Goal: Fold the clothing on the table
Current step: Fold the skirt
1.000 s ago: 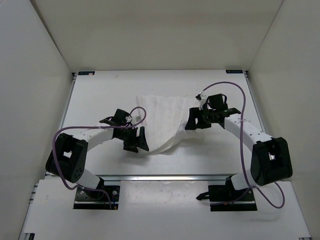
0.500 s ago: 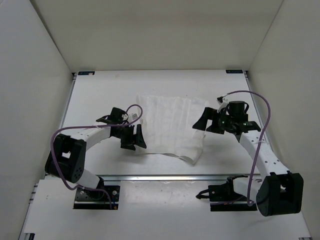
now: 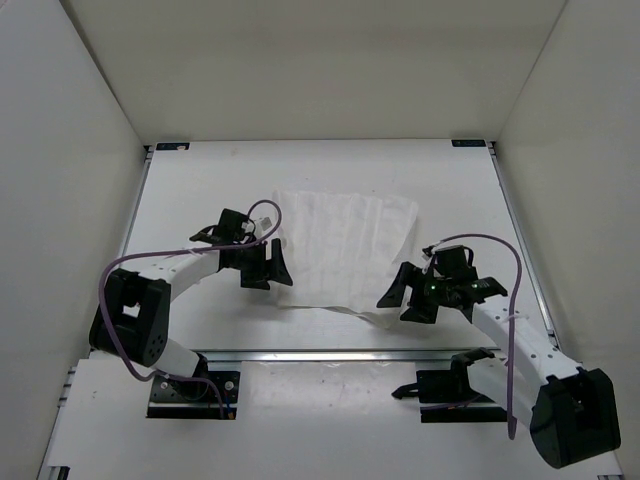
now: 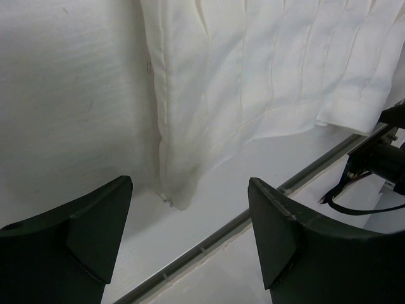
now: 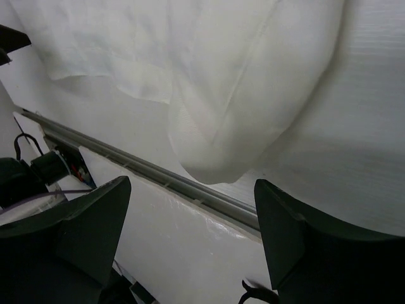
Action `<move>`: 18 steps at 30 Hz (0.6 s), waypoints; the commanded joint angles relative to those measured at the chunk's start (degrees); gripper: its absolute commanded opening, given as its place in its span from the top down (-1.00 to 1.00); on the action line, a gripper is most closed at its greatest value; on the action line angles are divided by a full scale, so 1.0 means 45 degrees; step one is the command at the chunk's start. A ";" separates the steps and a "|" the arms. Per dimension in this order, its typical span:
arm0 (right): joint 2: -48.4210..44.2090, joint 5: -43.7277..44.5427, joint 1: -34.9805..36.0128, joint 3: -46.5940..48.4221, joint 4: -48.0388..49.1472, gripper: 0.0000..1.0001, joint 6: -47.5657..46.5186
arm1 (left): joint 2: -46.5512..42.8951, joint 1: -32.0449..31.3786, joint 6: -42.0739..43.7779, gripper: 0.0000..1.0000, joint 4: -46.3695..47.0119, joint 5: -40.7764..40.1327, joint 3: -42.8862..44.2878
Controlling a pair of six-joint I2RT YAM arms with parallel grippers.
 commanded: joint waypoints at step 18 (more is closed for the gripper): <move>0.0048 0.2618 0.1178 -0.1135 0.0732 0.05 0.2431 | 0.0234 -0.0604 -0.1331 -0.56 0.1060 -0.0446 0.0168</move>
